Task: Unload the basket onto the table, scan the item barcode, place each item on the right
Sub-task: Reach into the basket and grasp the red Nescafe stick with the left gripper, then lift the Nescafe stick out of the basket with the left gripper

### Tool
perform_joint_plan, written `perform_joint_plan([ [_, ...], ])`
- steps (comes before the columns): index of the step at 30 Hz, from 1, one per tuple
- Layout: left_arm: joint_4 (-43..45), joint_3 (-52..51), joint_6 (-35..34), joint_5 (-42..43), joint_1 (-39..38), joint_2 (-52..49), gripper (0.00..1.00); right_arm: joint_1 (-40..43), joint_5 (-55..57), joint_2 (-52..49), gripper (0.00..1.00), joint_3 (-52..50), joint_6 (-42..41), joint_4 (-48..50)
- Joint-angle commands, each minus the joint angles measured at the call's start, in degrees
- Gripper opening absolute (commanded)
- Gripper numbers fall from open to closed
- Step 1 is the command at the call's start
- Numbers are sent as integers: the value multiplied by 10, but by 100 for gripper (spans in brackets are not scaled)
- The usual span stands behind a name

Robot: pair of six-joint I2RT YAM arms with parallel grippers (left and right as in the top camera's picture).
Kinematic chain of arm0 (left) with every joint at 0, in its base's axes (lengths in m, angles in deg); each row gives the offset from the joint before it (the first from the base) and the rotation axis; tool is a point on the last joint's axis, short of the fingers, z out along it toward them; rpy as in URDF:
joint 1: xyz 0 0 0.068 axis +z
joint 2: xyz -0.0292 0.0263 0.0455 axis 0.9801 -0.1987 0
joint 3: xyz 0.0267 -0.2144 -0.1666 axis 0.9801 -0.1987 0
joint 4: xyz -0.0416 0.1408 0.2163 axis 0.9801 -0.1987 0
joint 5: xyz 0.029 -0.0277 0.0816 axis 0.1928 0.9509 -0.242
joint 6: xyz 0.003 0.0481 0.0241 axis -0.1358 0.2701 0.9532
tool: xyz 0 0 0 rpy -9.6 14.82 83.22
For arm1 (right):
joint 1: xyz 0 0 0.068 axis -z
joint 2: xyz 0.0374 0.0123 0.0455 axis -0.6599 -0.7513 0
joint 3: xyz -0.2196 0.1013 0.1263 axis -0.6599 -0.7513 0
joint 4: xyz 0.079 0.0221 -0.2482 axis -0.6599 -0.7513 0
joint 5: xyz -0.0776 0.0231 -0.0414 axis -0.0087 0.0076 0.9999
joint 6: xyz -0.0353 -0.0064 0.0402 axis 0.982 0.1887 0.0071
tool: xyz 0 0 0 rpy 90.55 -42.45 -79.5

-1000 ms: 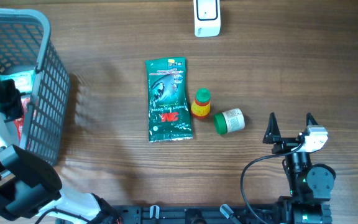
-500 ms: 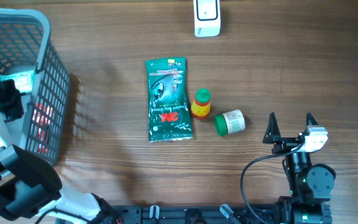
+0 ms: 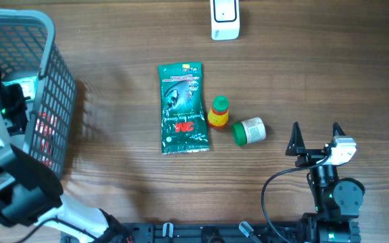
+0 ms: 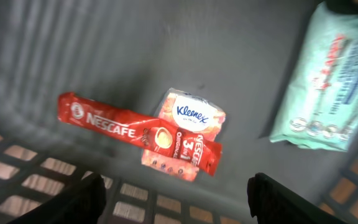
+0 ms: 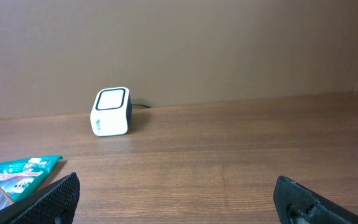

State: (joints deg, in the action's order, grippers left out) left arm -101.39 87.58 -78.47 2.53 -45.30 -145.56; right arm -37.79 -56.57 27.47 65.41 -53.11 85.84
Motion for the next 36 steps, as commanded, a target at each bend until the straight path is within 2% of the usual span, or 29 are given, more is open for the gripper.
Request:
perform_joint_plan([
  [1,4,8,-16,12,-5,-41,78,1,8,3,100,-2,4,1],
  [5,4,8,-16,14,-5,-66,88,1,8,3,100,-2,4,1],
  [10,12,8,-16,14,-5,-80,93,1,8,3,100,-2,4,1],
  [36,38,8,-16,18,-5,-83,93,1,8,3,100,-2,4,1],
])
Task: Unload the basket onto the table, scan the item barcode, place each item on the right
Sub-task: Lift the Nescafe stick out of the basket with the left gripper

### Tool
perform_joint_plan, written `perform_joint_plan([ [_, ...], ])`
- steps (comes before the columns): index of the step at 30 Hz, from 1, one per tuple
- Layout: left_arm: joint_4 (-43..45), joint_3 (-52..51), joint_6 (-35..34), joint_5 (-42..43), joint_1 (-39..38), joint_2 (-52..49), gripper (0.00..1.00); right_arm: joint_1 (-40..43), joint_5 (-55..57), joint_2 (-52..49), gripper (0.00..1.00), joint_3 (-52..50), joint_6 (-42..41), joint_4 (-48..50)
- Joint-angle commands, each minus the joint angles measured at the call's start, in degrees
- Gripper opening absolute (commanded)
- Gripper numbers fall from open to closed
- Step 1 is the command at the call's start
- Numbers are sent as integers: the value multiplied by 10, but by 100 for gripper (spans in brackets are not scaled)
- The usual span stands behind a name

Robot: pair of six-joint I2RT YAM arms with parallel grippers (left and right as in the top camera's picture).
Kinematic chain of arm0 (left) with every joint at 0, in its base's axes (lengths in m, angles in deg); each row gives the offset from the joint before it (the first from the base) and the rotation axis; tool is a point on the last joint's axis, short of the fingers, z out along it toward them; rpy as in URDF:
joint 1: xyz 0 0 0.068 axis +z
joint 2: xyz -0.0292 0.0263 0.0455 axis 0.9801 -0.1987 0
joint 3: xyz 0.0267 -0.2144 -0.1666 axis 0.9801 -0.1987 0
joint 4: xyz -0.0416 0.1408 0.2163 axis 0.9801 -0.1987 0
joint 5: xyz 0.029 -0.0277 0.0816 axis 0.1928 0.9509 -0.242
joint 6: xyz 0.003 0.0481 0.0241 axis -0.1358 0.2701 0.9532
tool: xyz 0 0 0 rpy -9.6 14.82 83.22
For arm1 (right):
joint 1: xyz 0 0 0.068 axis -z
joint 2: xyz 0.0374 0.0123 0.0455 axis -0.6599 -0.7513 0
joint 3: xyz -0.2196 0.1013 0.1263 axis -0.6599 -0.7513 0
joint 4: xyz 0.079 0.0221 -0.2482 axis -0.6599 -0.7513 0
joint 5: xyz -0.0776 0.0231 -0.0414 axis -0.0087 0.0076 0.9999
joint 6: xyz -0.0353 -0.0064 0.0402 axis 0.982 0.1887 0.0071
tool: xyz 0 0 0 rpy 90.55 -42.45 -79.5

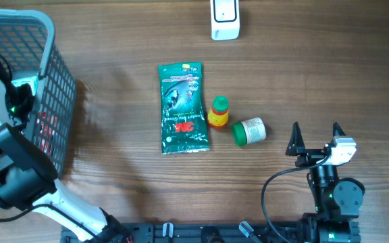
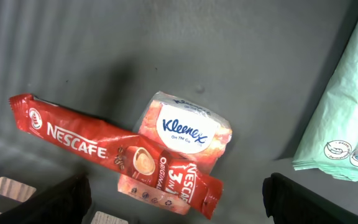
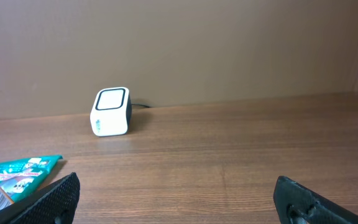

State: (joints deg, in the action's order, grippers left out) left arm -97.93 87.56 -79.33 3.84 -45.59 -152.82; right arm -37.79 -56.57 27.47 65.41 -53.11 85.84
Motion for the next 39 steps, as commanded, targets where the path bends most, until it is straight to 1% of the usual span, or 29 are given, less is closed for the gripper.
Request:
perform_joint_plan([
  [1,6,8,-8,5,-2,-11,93,1,8,3,100,-2,4,1],
  [11,21,8,-7,38,-7,-48,93,1,8,3,100,-2,4,1],
  [13,21,8,-7,41,-8,-52,90,1,8,3,100,-2,4,1],
  [15,21,8,-7,41,-8,-52,80,1,8,3,100,-2,4,1],
  [16,21,8,-7,41,-8,-52,71,1,8,3,100,-2,4,1],
  [18,21,8,-7,42,-7,-52,58,1,8,3,100,-2,4,1],
  [19,19,8,-7,42,-7,-52,54,1,8,3,100,-2,4,1],
  [20,17,8,-7,42,-7,-52,48,1,8,3,100,-2,4,1],
  [23,16,8,-7,42,-7,-52,22,1,8,3,100,-2,4,1],
  [25,16,8,-7,41,-7,-52,8,1,8,3,100,-2,4,1],
  [26,15,8,-7,41,-6,-51,4,1,8,3,100,-2,4,1],
  [33,8,8,-7,41,-3,-40,4,1,8,3,100,-2,4,1],
  [39,8,8,-7,41,-2,17,4,1,8,3,99,-2,4,1],
])
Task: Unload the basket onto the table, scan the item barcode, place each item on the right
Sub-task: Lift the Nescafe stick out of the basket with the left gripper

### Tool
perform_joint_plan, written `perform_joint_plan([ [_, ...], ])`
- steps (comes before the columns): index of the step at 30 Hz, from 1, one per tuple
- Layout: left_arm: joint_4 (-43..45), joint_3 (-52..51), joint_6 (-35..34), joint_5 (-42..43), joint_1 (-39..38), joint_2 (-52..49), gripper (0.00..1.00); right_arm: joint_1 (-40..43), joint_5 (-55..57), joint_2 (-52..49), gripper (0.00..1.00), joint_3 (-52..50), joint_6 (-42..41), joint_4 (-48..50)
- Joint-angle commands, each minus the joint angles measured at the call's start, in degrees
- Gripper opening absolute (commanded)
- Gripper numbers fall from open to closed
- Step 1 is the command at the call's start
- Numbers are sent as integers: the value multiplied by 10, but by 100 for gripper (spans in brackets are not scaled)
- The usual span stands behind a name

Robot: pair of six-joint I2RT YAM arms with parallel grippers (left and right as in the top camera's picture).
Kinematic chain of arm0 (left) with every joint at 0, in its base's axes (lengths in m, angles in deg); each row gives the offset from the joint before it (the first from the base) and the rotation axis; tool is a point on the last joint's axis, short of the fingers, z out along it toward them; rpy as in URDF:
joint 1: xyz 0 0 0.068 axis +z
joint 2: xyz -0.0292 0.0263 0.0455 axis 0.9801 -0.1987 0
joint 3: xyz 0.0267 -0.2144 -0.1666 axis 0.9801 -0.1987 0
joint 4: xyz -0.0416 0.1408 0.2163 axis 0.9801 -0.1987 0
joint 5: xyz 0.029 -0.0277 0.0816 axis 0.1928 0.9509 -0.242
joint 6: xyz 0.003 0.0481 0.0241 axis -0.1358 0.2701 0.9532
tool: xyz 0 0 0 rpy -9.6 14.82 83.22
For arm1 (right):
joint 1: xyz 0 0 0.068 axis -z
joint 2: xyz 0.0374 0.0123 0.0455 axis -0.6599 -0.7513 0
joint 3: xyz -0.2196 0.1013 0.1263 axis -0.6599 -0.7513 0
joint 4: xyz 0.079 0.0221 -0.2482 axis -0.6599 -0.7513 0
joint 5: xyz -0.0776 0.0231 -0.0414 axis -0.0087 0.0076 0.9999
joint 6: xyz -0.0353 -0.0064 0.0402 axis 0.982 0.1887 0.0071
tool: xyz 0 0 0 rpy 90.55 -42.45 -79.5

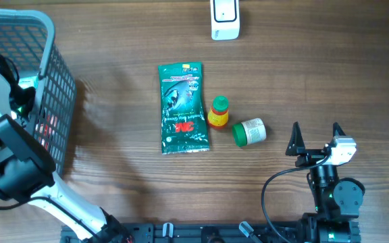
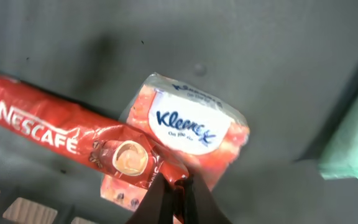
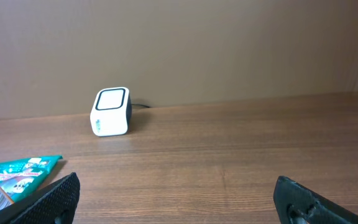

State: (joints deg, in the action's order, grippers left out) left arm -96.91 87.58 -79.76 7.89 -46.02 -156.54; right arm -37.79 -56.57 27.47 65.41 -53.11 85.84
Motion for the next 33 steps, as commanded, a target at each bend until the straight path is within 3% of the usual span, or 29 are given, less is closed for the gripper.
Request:
perform_joint_plan([
  [1,-2,8,-3,0,2,69,4,1,8,3,100,-2,4,1],
  [19,1,8,0,-15,0,316,4,1,8,3,100,-2,4,1],
  [27,25,8,75,-17,-27,442,4,1,8,3,100,-2,4,1],
  [33,32,8,105,-17,-105,512,4,1,8,3,100,-2,4,1],
])
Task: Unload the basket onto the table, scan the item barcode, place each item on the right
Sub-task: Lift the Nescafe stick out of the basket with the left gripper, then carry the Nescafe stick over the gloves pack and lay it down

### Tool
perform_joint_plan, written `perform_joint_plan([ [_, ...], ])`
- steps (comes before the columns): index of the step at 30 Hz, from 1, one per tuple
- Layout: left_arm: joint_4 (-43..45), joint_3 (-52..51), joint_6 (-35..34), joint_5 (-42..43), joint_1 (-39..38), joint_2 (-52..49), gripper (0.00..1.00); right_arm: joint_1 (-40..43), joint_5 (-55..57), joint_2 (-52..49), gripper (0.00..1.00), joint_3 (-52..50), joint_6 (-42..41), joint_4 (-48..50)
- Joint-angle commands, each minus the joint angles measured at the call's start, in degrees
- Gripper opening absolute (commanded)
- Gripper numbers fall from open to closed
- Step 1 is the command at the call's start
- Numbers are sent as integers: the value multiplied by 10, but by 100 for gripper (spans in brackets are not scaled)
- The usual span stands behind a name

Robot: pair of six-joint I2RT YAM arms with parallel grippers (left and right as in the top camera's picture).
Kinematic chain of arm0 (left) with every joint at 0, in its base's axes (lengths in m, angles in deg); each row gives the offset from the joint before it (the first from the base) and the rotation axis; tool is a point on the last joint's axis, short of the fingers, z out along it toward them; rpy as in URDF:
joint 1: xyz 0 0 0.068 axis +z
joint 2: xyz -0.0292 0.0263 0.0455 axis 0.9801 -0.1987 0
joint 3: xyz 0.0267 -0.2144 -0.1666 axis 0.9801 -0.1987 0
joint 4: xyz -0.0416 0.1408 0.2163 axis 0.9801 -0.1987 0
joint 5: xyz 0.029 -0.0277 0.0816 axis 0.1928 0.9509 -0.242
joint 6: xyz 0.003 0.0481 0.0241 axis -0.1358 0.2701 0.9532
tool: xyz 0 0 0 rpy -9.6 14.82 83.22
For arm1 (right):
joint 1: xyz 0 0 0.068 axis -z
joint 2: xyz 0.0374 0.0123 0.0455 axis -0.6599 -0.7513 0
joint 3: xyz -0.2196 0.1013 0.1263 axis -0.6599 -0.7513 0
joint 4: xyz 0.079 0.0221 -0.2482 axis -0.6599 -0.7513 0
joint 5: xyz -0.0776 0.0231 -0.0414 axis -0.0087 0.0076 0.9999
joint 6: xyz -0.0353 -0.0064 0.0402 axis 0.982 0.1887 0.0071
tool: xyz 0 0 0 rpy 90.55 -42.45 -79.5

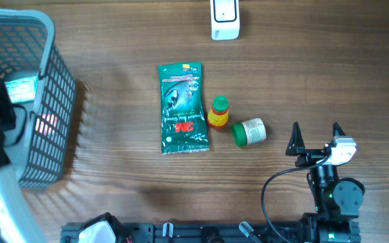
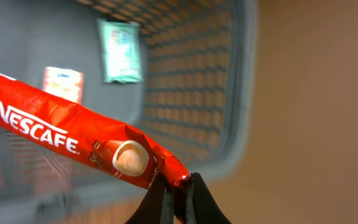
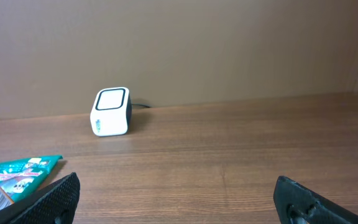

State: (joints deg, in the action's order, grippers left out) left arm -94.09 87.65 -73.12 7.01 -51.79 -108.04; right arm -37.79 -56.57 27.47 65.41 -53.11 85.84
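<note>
My left gripper (image 2: 179, 194) is shut on one end of a red Nescafe sachet (image 2: 73, 140), holding it high over the grey basket (image 2: 244, 93). The sachet stretches up and to the left from the fingertips. The white barcode scanner (image 1: 225, 20) stands at the table's far edge, and it also shows in the right wrist view as the scanner (image 3: 110, 112). My right gripper (image 1: 315, 138) rests open near the front right, with nothing between its fingers.
A Kleenex pack (image 2: 62, 82) and a mint-green wipes pack (image 2: 120, 51) lie in the basket. On the table are a green 3M packet (image 1: 183, 108), a small yellow bottle with a green cap (image 1: 218, 112) and a white jar with a green lid (image 1: 250, 131).
The left gripper was shut on the sachet's end down in the basket, on the Kleenex pack. Now it holds the sachet high above the basket. The right arm has not moved.
The left gripper hung open over the sachet and the Kleenex pack in the basket. It was then closer to them, still open. Then it was shut on the sachet's end. Now the sachet is out of the basket, held well above it.
</note>
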Motion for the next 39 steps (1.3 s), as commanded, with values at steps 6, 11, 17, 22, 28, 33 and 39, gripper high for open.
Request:
perform_joint_plan([
  [6,9,7,38,-8,-173,22,4,1,8,3,100,-2,4,1],
  [11,8,7,38,-43,-271,-23,4,1,8,3,100,-2,4,1],
  [17,4,7,-9,-82,-376,-137,4,1,8,3,100,-2,4,1],
  [22,-3,7,-55,-84,-411,-229,4,1,8,3,100,-2,4,1],
  [28,-7,7,-75,-81,-421,-321,4,1,8,3,100,-2,4,1],
  [33,-7,7,-85,-80,-421,-367,4,1,8,3,100,-2,4,1],
  [39,-2,7,-85,-86,-421,-376,4,1,8,3,100,-2,4,1],
])
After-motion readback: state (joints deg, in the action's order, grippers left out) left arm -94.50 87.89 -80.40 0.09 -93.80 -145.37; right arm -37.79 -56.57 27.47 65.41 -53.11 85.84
